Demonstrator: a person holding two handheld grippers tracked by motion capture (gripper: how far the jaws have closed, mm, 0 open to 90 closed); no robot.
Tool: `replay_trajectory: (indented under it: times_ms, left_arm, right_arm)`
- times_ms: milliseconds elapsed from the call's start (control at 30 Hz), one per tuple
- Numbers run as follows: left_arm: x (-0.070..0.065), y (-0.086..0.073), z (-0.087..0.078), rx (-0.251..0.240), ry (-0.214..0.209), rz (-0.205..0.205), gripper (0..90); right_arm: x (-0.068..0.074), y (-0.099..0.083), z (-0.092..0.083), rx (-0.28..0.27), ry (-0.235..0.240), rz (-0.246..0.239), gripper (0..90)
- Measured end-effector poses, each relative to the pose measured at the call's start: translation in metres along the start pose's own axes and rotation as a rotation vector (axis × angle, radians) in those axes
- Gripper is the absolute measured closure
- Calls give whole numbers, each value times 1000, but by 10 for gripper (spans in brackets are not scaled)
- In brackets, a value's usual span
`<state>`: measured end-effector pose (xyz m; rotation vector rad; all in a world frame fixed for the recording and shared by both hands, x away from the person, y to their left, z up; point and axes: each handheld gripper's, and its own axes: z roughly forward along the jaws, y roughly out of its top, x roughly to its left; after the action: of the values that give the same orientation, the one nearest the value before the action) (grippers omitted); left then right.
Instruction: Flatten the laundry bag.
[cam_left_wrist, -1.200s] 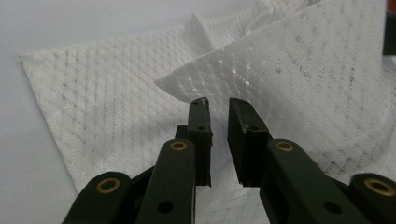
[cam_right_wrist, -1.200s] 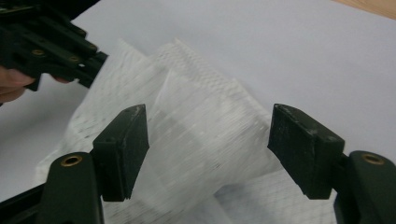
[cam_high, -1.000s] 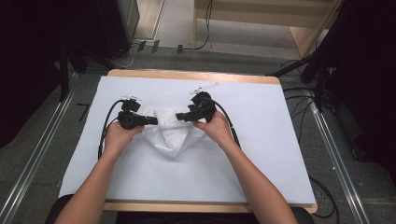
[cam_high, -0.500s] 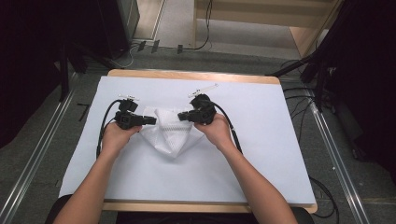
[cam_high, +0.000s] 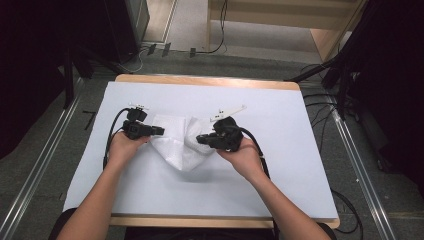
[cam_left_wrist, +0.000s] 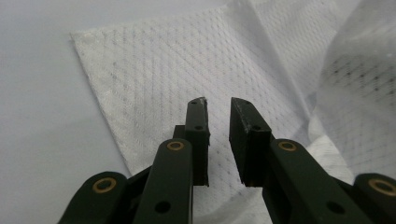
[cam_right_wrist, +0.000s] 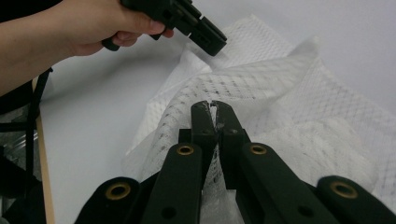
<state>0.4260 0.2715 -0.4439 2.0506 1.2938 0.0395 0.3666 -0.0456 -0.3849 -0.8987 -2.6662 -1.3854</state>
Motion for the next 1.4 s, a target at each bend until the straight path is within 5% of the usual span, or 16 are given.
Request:
replay_trajectory:
  times_ms: [167,767,933,1000,1133,1400]
  left_arm:
    - [4,-3,4,38,6,0,780]
    - [10,-5,4,30,-21,-15,809]
    - [10,-5,4,29,-23,-18,802]
    - [10,-5,4,30,-25,-21,792]
    - [8,-4,3,34,-10,-1,767]
    - [1,-4,-8,7,-24,10,744]
  right_arm:
    - [7,-14,-10,-2,-7,9,900]
    - [18,-86,-30,23,-37,106,896]
    - [19,-92,-30,27,-40,100,784]
    - [16,-87,-39,-15,-59,77,704]
    - [9,-82,-46,-44,-84,53,698]
    - [-33,-63,-43,-55,-137,91,701]
